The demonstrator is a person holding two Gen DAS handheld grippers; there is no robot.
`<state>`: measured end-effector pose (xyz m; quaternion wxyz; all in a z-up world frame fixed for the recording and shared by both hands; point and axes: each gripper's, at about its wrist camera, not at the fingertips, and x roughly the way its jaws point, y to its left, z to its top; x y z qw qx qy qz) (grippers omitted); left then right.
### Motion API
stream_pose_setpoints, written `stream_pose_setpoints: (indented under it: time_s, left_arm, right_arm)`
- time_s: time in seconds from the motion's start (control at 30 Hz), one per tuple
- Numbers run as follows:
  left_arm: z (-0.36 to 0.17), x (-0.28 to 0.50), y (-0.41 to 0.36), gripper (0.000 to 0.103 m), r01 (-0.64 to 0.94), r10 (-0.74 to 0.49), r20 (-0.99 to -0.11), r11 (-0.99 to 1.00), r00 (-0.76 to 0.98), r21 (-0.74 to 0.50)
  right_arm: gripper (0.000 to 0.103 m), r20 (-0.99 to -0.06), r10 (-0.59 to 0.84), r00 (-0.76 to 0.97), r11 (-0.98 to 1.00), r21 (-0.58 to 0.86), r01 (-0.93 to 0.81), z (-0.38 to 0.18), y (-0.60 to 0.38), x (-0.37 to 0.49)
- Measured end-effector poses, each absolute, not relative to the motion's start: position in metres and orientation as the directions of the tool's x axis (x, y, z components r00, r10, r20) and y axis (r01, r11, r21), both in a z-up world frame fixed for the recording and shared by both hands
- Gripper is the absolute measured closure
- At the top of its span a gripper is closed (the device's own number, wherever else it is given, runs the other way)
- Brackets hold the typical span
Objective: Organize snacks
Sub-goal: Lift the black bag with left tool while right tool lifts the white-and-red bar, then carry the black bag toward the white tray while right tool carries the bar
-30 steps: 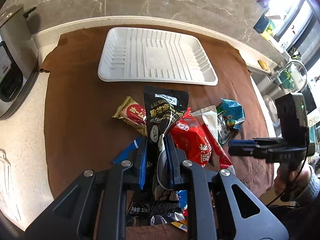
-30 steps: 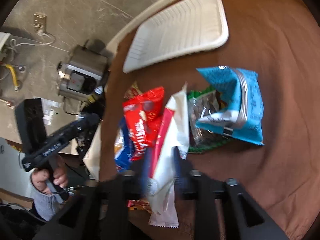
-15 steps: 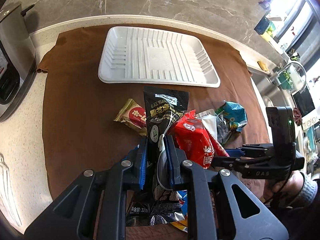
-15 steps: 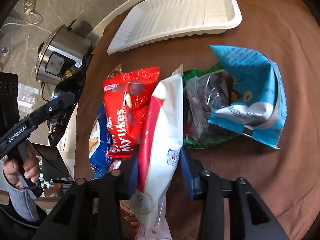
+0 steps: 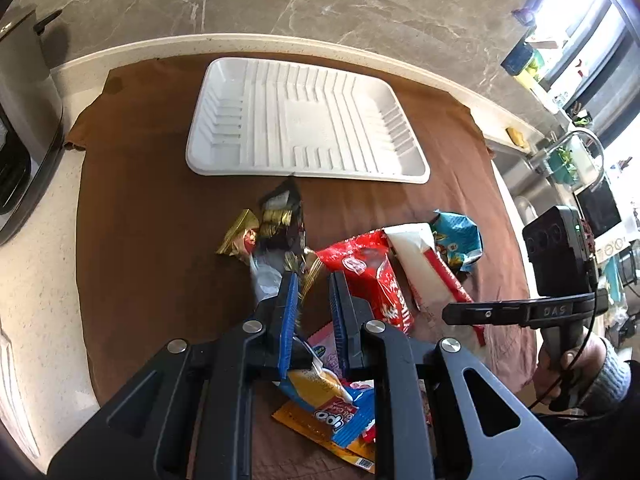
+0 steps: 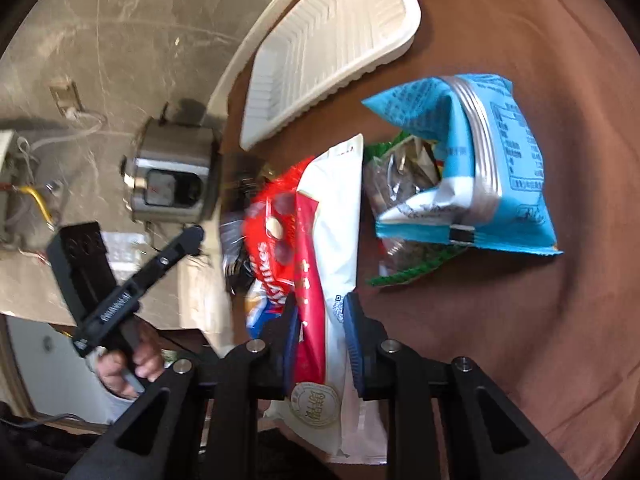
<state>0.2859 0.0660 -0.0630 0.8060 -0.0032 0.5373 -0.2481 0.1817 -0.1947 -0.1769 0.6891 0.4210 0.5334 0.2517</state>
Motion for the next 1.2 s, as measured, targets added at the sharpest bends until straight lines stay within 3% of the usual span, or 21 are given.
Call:
stream_pose_setpoints:
  time_s: [0.17,0.73,1.2]
  left_arm:
    - [-0.068,0.288,0.066,0.087,0.390,-0.356,-0.884,0.893,0.302,-0.226]
    - [-0.113,0.319,0.061,0.087,0.427,-0.327,-0.919,0.879,0.219,-0.211]
    - [-0.118,0.338,0.048,0.087,0.492,-0.241,-0.941,0.865,0.238,-0.097]
  right_arm:
    - [0.079,-0.486,0.810,0.327,0.482,0.871,0.100,-0.169,-0.198,0.184]
    - [0.079,-0.536,0.785,0.309,0.535,0.839,0.098,-0.175,-0.184,0.202]
    - [0.079,-0.541,0.784,0.303,0.537,0.837,0.106,-0.179,-0.184,0.209]
